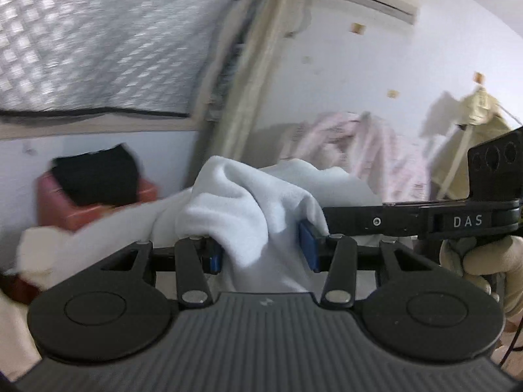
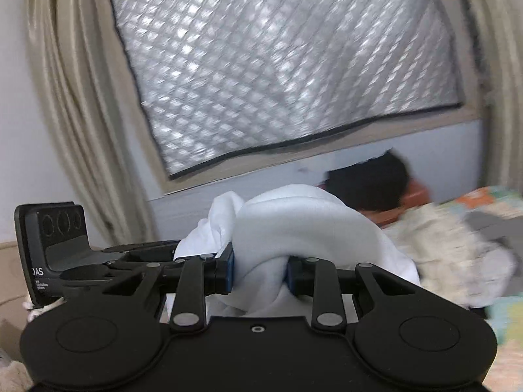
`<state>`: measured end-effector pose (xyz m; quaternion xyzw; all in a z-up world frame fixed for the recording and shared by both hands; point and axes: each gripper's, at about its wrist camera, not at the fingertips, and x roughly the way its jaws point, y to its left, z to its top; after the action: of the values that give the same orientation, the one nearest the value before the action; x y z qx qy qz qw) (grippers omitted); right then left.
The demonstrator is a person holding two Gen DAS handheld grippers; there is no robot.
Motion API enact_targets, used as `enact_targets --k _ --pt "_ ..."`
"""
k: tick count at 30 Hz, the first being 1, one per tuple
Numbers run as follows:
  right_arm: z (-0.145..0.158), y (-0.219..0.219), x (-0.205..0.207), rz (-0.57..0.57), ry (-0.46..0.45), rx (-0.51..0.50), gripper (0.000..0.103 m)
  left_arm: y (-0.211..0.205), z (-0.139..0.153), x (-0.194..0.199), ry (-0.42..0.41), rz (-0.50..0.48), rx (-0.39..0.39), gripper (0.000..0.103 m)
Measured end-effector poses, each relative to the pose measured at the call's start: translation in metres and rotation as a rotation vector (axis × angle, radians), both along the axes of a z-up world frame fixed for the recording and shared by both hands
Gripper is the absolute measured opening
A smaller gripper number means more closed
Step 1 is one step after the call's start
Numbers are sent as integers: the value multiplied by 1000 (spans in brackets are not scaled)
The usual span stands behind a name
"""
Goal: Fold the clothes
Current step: 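Lift the white garment with both grippers and carry it over the flowered bedspread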
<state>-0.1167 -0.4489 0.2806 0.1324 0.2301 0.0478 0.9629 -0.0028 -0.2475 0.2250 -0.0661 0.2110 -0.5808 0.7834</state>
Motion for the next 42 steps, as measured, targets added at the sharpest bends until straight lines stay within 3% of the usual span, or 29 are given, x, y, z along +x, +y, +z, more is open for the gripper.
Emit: enact_targets --k 3,8,12,18,21,26,28,34,37,42 --pt "18 -19 -29 -88 27 -64 33 -42 16 -23 -55 -84 28 42" --pt "24 -57 -73 -255 56 -105 33 -114 29 -48 -43 -235 79 42" --pt "18 -90 -111 -367 -24 -91 33 -167 43 -64 -105 -350 96 41" --pt "11 -141 -142 -470 -102 -53 33 -226 45 -81 -208 -432 72 41" --pt "-11 -163 -138 -522 -46 -59 34 -258 19 -88 -233 -437 118 41" --pt "-82 -202 -117 -579 58 -42 34 -306 -57 -95 -258 -425 237 41" --pt "-107 -213 -107 -578 63 -67 34 -315 -71 -86 -248 -429 208 39" --pt "-102 -214 -95 -586 -13 -205 34 -326 -76 -64 -296 -460 109 39" --pt "-117 -215 -94 -600 89 -200 34 -339 -98 -73 -345 -484 224 43" --pt "-183 -235 -96 -623 215 -47 34 -356 -167 -71 -200 -538 355 42"
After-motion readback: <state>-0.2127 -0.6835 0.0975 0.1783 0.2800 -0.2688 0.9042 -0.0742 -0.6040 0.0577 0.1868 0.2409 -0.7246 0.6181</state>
